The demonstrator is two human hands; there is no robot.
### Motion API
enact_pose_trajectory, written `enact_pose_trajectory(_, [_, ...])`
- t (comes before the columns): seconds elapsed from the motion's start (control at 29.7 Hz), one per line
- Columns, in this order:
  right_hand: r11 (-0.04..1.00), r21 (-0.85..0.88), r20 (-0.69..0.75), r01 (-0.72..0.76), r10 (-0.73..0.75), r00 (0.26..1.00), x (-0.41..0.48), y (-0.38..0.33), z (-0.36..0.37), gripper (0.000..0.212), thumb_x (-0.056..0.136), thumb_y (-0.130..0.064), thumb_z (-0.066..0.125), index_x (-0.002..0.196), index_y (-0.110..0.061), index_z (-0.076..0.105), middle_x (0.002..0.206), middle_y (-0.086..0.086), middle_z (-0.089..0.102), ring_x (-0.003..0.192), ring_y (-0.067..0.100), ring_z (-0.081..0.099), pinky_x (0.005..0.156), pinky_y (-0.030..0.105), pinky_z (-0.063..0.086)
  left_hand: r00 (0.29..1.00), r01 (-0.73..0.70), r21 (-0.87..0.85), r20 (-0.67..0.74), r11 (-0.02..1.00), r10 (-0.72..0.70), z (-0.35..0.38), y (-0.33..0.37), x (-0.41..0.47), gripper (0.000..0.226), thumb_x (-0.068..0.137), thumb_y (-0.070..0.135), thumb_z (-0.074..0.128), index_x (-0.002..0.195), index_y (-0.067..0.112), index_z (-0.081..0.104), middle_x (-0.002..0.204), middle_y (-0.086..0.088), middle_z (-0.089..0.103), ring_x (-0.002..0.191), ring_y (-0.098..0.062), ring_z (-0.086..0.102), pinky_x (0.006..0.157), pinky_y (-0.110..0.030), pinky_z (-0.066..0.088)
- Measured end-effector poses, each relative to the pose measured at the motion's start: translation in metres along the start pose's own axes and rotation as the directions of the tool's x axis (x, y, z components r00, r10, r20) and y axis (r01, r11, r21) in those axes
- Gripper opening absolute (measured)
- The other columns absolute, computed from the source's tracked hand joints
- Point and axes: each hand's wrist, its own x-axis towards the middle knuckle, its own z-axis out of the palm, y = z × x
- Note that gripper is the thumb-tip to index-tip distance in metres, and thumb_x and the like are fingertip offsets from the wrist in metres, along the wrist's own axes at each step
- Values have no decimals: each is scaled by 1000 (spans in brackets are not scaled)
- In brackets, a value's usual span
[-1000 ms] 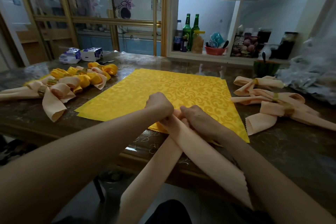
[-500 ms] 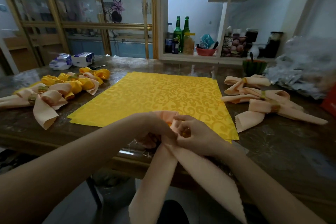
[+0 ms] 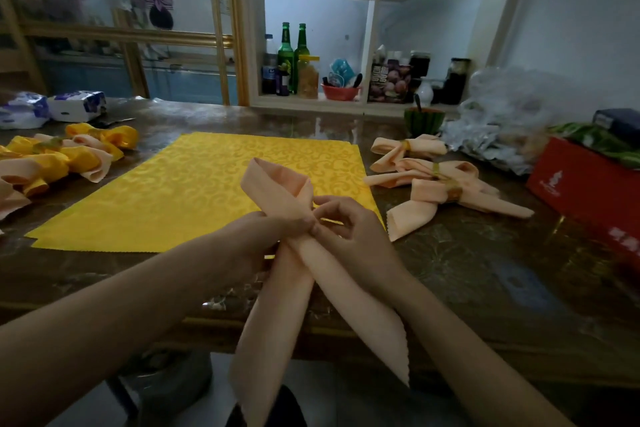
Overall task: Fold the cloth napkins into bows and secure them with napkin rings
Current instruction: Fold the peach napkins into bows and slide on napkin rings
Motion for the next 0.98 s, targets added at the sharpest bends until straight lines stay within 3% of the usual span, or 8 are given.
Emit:
enact_pose_trajectory(0.07, [994,-111,18,-1,3,1000,0,2,-19,13,87,-12,64,98,-17,61,108,-11,56,97,-1,57,82,12,48,998,-37,-83,51,996,42,15,-3,1,16,83,17,69,96,11,62,92,-8,70,86,-20,66,77,-35,54])
enact_pose_trajectory(0.17, [926,-369,-63,-74,55,997,-2,14,-56,18,91,-16,58,109,-19,58,111,-7,56,99,4,53,83,16,44,998,-58,-173,3,983,60,31,-8,9,23,85,15,65,105,4,61,96,-12,69,89,-23,66,70,-34,56])
enact_pose_trajectory(0.34, [393,-798,-428,-457,166,889,-37,39,-156,44,93,-19,52,135,-13,42,139,8,43,128,23,39,106,38,35,999,-32,-200,34,979,40,61,-13,14,28,86,16,64,111,3,60,101,-15,68,95,-29,65,77,-38,53])
enact_pose_trajectory(0.44, [179,-796,-537,-578,232,811,-57,44,-199,48,92,-21,53,136,-7,38,137,17,40,126,33,38,102,44,34,996,-77,-120,-43,990,73,72,-11,14,26,86,18,66,107,5,59,102,-11,67,95,-27,63,84,-40,51])
enact_pose_trajectory(0.54, [83,-794,-549,-602,326,769,-76,52,-225,46,93,-25,53,131,-3,40,133,21,43,123,36,40,100,44,35,992,-119,-69,-50,991,116,83,-10,14,23,85,20,67,104,12,57,97,-7,64,91,-23,61,78,-34,49])
enact_pose_trajectory(0.64, [74,-817,-525,-571,311,792,-83,59,-236,42,92,-21,56,129,-6,44,131,16,46,121,33,43,99,43,36,984,-167,-19,-60,986,166,85,-6,13,22,85,21,67,103,12,57,90,-3,63,82,-17,60,67,-29,49])
enact_pose_trajectory(0.84, [244,-772,-552,-587,200,809,-82,55,-234,30,87,-1,56,117,-5,53,107,15,61,96,30,58,83,40,48,968,-242,30,-70,970,243,66,2,10,28,84,19,67,107,6,58,101,-10,65,94,-24,62,79,-37,52])
enact_pose_trajectory(0.98, [514,-720,-435,-467,191,880,-70,38,-201,48,87,-6,61,132,-16,48,107,4,61,96,17,57,83,31,47,931,-312,100,-168,945,325,45,4,15,29,82,16,69,107,7,57,100,-8,63,88,-20,60,71,-32,50])
